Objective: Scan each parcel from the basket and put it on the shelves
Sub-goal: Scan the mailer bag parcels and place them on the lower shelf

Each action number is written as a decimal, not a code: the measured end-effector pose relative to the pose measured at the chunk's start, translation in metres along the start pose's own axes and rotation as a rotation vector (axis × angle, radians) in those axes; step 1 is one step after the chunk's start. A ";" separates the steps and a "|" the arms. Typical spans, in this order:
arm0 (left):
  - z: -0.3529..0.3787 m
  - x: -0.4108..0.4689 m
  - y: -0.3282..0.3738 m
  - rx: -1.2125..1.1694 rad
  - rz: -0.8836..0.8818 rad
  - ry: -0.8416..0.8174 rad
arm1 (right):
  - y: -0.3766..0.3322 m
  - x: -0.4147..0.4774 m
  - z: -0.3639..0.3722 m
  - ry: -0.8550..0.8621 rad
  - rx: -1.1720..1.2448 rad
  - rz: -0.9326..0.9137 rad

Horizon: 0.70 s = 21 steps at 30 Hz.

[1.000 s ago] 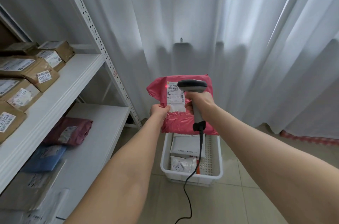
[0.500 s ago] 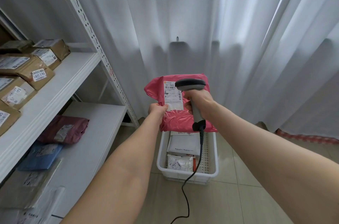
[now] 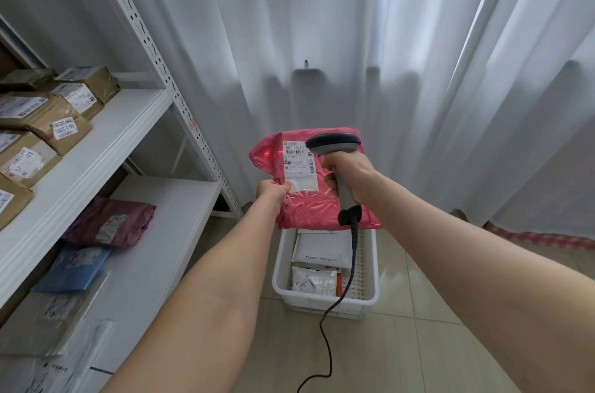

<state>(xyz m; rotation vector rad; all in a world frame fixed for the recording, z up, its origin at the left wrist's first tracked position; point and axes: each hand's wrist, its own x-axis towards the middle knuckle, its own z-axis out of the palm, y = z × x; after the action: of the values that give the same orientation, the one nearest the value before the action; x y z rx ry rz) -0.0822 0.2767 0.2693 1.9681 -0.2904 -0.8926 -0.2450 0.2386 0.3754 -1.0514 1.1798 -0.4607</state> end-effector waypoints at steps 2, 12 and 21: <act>0.001 -0.002 0.001 0.005 0.001 -0.001 | 0.000 0.000 -0.002 0.001 0.001 0.006; -0.001 -0.003 0.002 -0.041 -0.033 -0.012 | 0.006 0.001 -0.002 -0.063 0.074 -0.015; -0.041 -0.007 -0.012 -0.538 -0.201 0.033 | 0.044 0.032 0.019 0.018 0.162 0.114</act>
<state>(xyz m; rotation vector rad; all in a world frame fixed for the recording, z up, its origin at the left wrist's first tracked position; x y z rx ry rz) -0.0607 0.3141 0.2758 1.5219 0.1610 -0.9471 -0.2256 0.2431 0.3212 -0.8380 1.1908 -0.4692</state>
